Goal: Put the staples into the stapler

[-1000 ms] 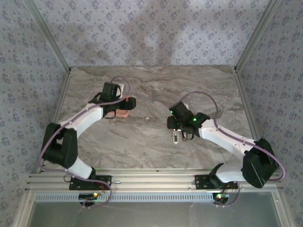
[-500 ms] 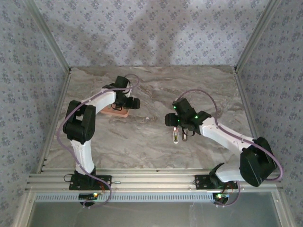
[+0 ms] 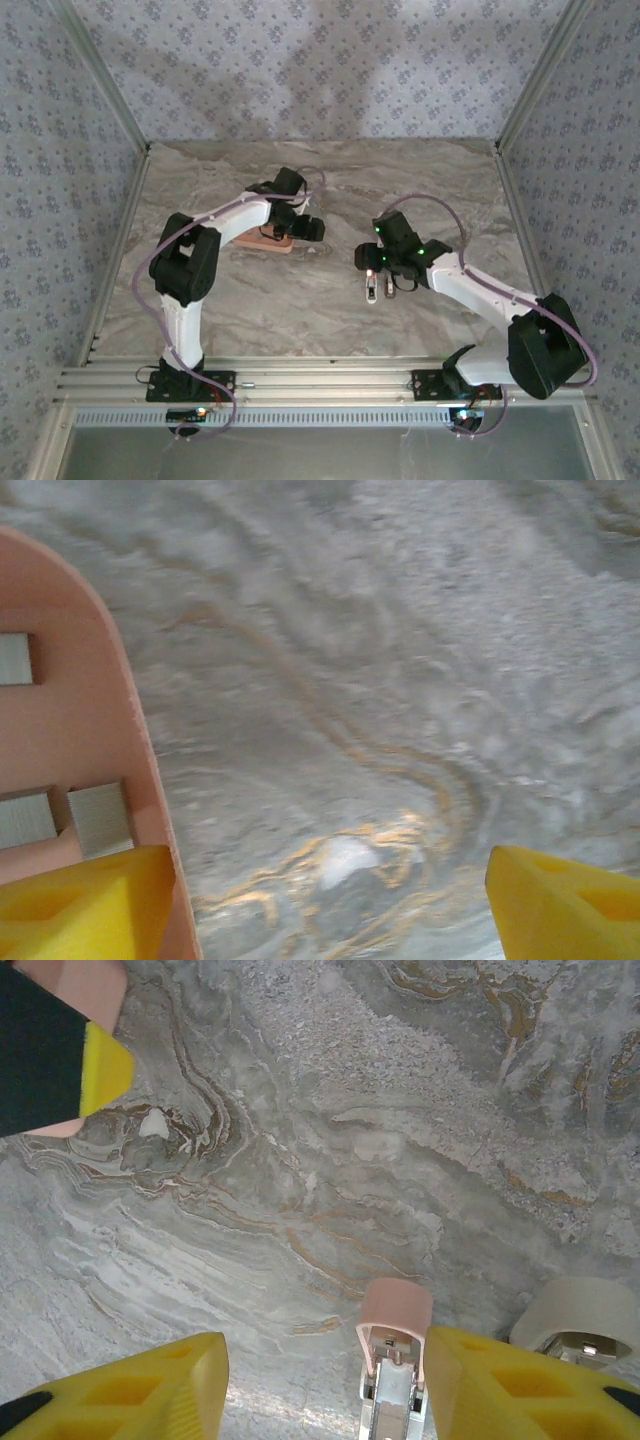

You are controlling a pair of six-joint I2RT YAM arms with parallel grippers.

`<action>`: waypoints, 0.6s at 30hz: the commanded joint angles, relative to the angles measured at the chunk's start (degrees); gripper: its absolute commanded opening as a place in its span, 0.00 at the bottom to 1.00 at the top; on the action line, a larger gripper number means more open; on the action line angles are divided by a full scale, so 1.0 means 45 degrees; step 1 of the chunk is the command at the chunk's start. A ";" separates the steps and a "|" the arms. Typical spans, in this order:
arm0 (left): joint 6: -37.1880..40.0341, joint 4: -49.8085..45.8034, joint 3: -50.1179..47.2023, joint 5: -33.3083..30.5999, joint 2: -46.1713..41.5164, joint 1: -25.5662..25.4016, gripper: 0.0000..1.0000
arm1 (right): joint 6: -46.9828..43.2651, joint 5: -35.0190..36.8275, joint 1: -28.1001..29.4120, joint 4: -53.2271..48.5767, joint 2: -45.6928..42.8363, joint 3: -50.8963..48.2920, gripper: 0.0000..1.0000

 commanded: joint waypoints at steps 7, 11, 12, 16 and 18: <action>-0.1601 0.1326 0.0342 0.1054 -0.0310 -0.1235 0.80 | 0.0064 -0.0156 -0.0047 0.0080 -0.0520 -0.0078 0.54; -0.1094 0.1065 -0.0145 0.0338 -0.1522 -0.0943 0.80 | 0.0063 -0.0393 -0.0030 0.0418 -0.0359 0.0202 0.54; -0.1018 0.0998 -0.0318 0.0191 -0.1816 -0.0792 0.80 | 0.0054 -0.0566 -0.0029 0.0570 -0.0195 0.0323 0.54; -0.0963 0.1059 -0.1601 -0.0001 -0.3260 0.0324 0.81 | -0.0794 -0.1405 -0.0038 0.0650 0.0996 0.1466 0.55; -0.1004 0.1218 -0.2356 0.0000 -0.4007 0.0815 0.81 | -0.1649 -0.1806 -0.0088 0.0553 0.1774 0.2270 0.56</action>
